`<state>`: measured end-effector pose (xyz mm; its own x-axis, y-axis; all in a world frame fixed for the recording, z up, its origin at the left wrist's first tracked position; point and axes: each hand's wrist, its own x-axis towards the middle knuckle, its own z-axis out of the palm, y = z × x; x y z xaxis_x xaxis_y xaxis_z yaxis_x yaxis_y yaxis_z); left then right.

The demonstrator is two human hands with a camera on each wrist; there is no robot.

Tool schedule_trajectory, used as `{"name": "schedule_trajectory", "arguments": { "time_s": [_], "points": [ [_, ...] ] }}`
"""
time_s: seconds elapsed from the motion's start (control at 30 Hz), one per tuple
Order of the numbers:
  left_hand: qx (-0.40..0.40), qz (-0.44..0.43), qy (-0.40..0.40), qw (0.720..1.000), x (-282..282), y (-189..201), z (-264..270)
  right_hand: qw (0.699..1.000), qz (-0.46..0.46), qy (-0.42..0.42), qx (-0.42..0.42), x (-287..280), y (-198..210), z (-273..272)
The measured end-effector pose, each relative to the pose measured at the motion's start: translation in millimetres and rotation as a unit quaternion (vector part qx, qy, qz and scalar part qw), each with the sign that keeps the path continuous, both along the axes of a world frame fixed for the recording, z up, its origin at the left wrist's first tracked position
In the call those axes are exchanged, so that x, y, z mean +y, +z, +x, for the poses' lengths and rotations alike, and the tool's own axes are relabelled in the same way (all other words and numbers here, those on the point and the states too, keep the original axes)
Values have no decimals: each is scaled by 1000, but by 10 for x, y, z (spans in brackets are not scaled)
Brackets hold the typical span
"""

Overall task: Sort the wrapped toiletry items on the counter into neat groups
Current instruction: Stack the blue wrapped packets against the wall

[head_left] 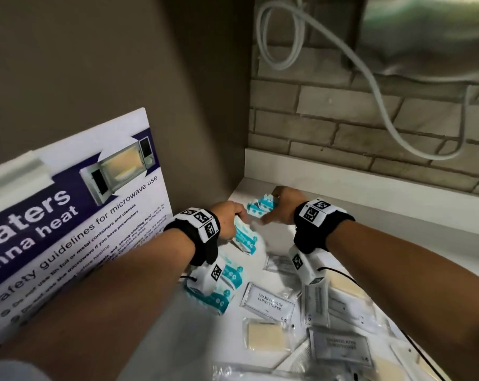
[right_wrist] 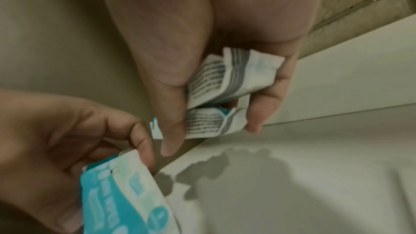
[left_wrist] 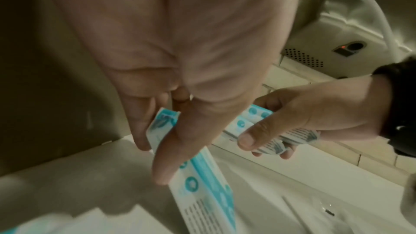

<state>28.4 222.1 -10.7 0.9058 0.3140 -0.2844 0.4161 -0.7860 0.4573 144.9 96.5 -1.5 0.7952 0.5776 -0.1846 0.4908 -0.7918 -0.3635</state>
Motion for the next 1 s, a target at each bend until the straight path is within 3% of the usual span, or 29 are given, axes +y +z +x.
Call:
{"name": "schedule_trajectory", "arguments": {
  "time_s": [0.17, 0.27, 0.4, 0.57, 0.83, 0.9, 1.0],
  "points": [
    [35, 54, -15, 998, -46, -11, -52, 998, -56, 11, 21, 95, -176, 16],
    [53, 72, -18, 996, -53, 0, -81, 993, -80, 35, 80, 103, -241, -6],
    [19, 65, -38, 997, -77, 28, -36, 987, -30, 31, 156, 78, -272, 67],
    [47, 94, -86, 991, -108, 41, -18, 992, 38, 1, 124, 44, -232, 195],
    [114, 238, -165, 950, -80, 1, -83, 992, -8, 103, 67, 341, -424, 180],
    [104, 239, -159, 952, -59, -7, -98, 989, -46, 134, 44, 398, -504, 156],
    [46, 200, -154, 967, -45, -16, -99, 985, -30, 165, -38, 355, -526, 138]
  ]
}}
